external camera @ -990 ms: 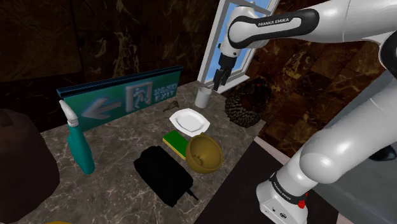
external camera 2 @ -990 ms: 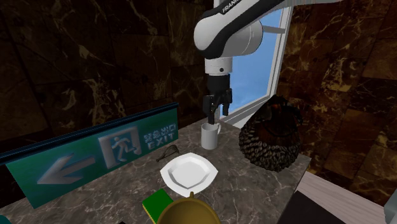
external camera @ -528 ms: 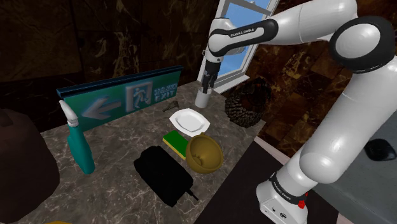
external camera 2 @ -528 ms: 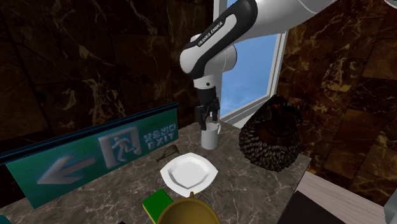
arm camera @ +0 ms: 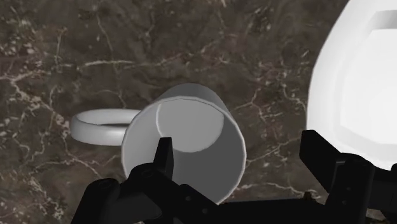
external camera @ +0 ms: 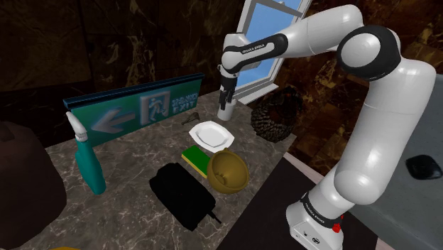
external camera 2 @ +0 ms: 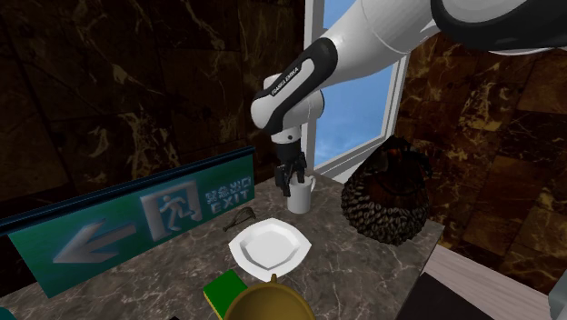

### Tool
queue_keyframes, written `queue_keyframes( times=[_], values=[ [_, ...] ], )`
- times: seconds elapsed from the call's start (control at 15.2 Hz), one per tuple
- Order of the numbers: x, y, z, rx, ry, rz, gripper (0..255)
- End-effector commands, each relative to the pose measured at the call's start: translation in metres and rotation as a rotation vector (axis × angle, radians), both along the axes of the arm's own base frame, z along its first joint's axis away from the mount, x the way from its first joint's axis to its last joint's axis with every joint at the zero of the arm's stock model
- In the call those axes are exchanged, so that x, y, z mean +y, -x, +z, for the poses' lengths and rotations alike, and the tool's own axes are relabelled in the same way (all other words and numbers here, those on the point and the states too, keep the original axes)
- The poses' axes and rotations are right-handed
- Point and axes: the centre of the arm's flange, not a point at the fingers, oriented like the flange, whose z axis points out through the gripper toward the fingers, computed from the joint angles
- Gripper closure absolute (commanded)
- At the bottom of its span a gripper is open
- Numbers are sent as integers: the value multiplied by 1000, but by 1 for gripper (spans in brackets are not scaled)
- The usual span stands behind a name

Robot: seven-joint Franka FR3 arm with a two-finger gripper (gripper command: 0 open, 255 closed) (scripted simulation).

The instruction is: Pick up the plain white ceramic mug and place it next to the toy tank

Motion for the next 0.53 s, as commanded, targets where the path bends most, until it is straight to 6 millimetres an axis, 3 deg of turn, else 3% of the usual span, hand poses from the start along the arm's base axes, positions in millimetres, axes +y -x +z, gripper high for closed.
queue_keyframes(
  times=[0.0,0.46],
  values=[
    [-1,2,-11,0,0,1,0],
    [-1,3,-19,0,0,1,0]
  ],
)
